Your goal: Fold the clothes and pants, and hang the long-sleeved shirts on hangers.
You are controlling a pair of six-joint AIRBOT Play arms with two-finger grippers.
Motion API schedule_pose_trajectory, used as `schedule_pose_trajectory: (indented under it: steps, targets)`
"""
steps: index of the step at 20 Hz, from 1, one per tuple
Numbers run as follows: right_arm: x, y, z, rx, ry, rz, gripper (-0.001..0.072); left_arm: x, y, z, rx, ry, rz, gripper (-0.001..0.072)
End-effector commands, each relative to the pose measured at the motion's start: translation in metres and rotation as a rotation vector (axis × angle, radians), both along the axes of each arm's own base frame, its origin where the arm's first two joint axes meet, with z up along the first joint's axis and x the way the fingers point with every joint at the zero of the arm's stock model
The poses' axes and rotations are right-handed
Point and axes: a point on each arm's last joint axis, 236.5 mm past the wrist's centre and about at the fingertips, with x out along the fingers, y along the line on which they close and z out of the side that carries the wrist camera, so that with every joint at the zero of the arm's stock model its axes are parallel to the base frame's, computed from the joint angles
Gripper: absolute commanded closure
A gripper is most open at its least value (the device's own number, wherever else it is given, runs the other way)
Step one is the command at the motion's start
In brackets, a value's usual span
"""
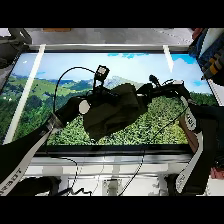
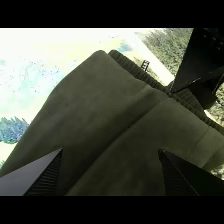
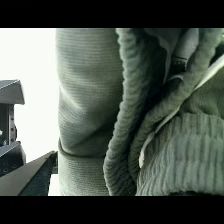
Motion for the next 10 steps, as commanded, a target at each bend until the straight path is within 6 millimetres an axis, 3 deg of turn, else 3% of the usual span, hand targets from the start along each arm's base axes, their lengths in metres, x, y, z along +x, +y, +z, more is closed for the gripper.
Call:
schedule_pose_trajectory:
  steps: [1,5,10]
  targets:
    - [0.001,0.005,0.003,-0.033,-0.027,-0.002,0.0000,0.000,0.001,0.000,0.001,0.000,0.001,0.0012]
    - [-0.015,0.020,-0.023,-0.208,-0.057,0.086,0.0000,0.005,0.007,-0.003,0.049,-0.031,-0.003,0.0011]
    - [-0.035,0.071,-0.041,-0.285,-0.096,0.192,0.0000,0.025,0.038,0.005,0.081,-0.070,0.048,0.0012]
